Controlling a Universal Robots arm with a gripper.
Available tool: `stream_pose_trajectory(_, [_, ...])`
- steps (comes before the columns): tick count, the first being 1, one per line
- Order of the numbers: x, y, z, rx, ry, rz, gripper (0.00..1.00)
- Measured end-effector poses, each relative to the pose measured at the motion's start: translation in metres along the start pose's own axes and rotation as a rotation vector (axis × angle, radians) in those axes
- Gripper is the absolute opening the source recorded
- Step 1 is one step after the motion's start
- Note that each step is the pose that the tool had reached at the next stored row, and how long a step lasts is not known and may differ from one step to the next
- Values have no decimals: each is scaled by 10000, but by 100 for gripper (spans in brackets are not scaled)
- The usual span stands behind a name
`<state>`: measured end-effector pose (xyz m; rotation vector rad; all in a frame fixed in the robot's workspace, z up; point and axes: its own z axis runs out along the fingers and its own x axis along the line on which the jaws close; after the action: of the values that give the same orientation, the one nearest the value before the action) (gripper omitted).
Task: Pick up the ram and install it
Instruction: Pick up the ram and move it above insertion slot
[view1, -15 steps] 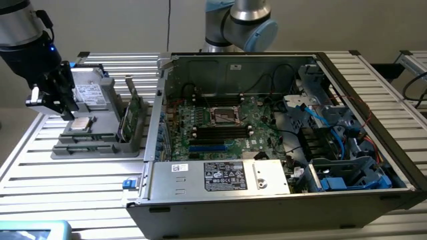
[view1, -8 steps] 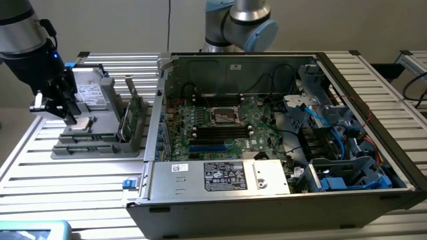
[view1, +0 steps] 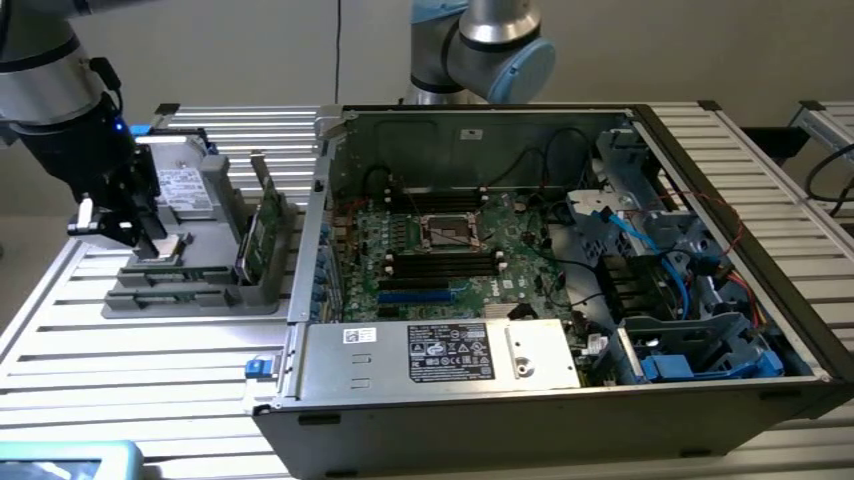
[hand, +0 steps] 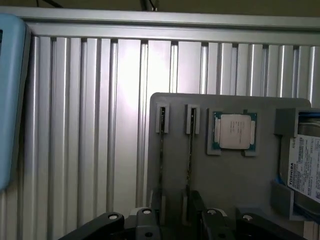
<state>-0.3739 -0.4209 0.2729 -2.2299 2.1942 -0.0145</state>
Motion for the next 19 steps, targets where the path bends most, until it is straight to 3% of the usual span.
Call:
stream_pose_trajectory(11, [41, -6, 164, -1, 2, 30, 36])
stream_pose_trajectory(19, [98, -28, 223, -5, 3, 70, 36])
